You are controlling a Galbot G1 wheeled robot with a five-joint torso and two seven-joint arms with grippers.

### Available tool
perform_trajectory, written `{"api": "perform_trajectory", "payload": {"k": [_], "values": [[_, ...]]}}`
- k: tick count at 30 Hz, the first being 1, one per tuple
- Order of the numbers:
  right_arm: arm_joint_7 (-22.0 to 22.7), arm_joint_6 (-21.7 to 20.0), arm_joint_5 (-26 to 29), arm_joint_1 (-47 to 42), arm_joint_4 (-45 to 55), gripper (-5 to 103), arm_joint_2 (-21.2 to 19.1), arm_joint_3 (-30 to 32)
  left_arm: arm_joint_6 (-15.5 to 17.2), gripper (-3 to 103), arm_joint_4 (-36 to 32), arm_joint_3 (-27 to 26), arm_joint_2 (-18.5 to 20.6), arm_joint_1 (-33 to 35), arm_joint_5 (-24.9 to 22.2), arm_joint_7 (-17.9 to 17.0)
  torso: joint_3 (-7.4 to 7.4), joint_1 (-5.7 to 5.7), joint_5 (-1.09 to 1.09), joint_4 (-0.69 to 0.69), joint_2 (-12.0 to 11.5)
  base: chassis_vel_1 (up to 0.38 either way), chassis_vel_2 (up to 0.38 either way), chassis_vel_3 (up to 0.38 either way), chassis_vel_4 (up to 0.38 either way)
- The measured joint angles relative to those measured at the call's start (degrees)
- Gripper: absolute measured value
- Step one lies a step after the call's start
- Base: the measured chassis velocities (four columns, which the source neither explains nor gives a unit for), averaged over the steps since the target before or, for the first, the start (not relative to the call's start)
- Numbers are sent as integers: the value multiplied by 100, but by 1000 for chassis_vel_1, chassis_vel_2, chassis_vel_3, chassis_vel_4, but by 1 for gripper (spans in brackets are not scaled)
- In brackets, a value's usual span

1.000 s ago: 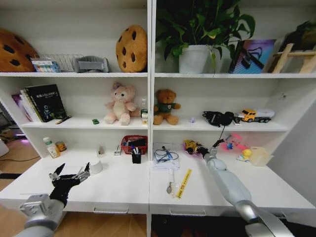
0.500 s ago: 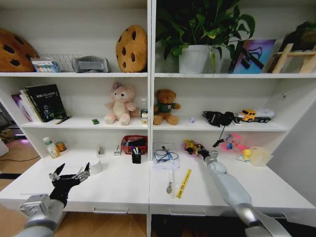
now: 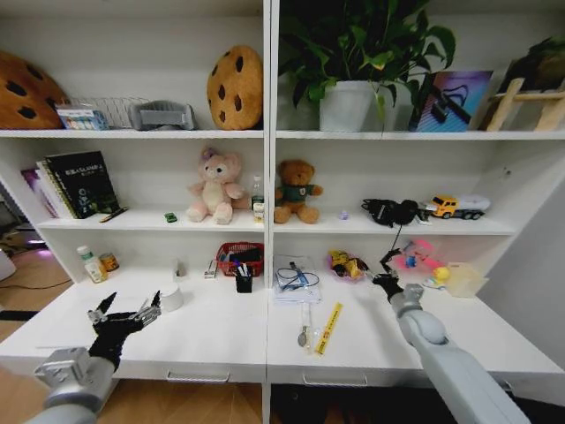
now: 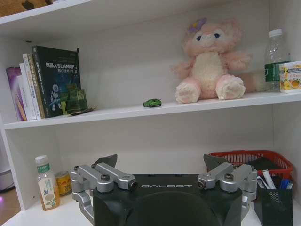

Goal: Organize the objects on the table.

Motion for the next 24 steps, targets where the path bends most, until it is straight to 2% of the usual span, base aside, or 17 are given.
{"api": "perform_trajectory", "payload": {"k": [1, 3, 4, 5, 7, 9, 12, 17, 24], "values": [[0, 0, 0, 0, 0, 91, 0, 0, 0, 100, 0, 0, 0, 0, 0, 0, 0, 0, 0, 0, 0, 0, 0, 0, 0], [99, 106, -273, -764, 636, 99, 147, 506, 0, 100, 0, 0, 0, 0, 0, -1, 0, 0, -2, 1, 0, 0, 0, 0, 0], [89, 182, -442, -1145, 905, 99, 262, 803, 0, 100, 0, 0, 0, 0, 0, 0, 0, 0, -4, 2, 1, 0, 0, 0, 0], [89, 182, -442, -1145, 905, 99, 262, 803, 0, 100, 0, 0, 0, 0, 0, 0, 0, 0, -4, 2, 1, 0, 0, 0, 0], [52, 361, -733, -1992, 1418, 100, 536, 1350, 0, 100, 0, 0, 0, 1, 0, -2, 0, 0, -2, -1, 1, 0, 0, 0, 0], [42, 386, -766, -2248, 1595, 100, 645, 1495, 0, 100, -1, 0, 0, 0, 0, 0, 0, 0, -2, 0, 0, 0, 0, 0, 0], [-20, 466, -782, -3239, 2340, 100, 1258, 1993, 0, 100, -1, 0, 0, 0, 0, -1, 0, 0, -5, 0, 1, 0, 0, 0, 0], [-69, 548, -820, -3556, 2555, 100, 1603, 2127, 0, 100, -1, 0, 0, 0, 0, 0, 1, 0, -2, 0, 1, 0, 0, 0, 0], [-72, 524, -824, -3546, 2567, 100, 1633, 2128, 0, 100, 0, 0, 0, 0, 0, 0, 1, 1, -2, 2, -1, 0, 0, 0, 0]]}}
